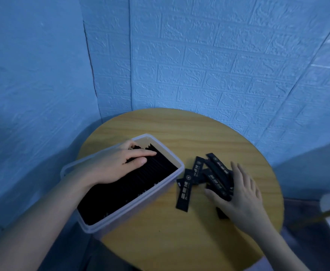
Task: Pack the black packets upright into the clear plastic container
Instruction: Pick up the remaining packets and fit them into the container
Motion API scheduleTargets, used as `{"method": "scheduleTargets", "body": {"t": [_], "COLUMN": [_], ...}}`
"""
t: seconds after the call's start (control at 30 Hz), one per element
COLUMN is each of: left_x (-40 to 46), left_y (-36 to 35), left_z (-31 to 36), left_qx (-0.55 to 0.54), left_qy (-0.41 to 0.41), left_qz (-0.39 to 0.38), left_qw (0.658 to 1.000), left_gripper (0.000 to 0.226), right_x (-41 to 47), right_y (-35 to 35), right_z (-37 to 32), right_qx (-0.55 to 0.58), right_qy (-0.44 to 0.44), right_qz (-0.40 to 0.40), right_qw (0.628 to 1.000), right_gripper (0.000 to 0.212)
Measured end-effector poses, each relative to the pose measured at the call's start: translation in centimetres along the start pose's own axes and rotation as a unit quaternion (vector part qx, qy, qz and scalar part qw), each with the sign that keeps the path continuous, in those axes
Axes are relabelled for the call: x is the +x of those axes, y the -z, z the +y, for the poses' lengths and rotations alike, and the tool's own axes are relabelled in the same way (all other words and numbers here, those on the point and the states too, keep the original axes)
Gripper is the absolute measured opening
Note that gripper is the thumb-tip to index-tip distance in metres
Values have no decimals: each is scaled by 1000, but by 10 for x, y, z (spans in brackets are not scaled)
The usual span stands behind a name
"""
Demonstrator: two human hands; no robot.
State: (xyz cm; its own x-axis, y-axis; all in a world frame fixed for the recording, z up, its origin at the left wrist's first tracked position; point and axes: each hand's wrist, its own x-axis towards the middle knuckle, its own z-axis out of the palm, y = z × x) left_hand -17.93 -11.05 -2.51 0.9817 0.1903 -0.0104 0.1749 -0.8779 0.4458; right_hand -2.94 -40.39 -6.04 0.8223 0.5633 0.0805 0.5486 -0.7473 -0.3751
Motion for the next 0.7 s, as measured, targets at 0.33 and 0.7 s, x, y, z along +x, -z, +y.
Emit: {"method": "scheduleTargets", "body": {"t": [0.33, 0.7], "left_x": [-1, -2], "left_y": [1, 0], "left_z": [2, 1], "left_qx": [-4, -13], "left_qy": [7, 4], "left_qz": [1, 6], "left_qw": [1000, 1000], "left_gripper": [47, 40], "right_x": [51, 84], "right_y": [-9, -6], "right_z": [24, 13], "right_qx": [-19, -45], "right_qy": [-39, -14], "right_qz": [-107, -42], "right_qw": [993, 998], "right_gripper": [123, 65]}}
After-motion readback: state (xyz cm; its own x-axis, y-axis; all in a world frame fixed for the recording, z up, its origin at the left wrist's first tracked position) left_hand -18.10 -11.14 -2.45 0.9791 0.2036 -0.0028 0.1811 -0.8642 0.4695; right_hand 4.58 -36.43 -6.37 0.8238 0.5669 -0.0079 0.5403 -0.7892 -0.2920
